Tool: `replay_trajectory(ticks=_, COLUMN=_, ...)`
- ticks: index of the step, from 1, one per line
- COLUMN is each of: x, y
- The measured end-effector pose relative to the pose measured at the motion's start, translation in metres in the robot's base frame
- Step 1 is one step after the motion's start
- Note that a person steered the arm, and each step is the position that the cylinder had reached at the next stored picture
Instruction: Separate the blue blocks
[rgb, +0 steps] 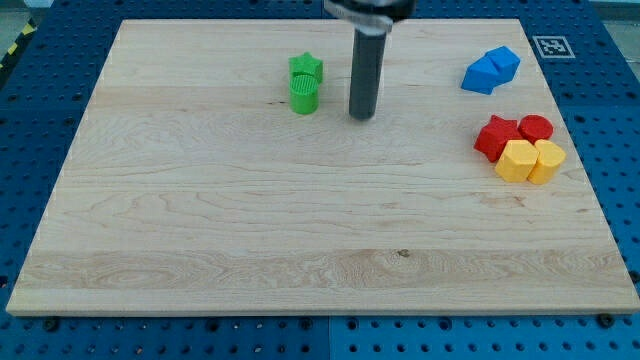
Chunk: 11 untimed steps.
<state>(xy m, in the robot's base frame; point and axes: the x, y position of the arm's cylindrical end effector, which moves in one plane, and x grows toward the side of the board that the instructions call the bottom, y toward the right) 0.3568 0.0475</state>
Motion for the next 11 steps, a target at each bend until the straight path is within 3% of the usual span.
replay_trajectory(ticks=1, x=-0.057, y=0.004)
replay_trajectory(ticks=2, x=-0.092, y=0.048)
replay_trajectory(ticks=3, x=-0.098, y=0.115)
replay_trajectory(ticks=4, x=-0.094, y=0.171)
replay_trajectory(ticks=6, x=-0.033, y=0.192)
replay_trajectory(ticks=8, x=-0.083, y=0.192)
replay_trajectory(ticks=10, x=-0.082, y=0.170)
replay_trajectory(ticks=11, x=-0.059, y=0.181)
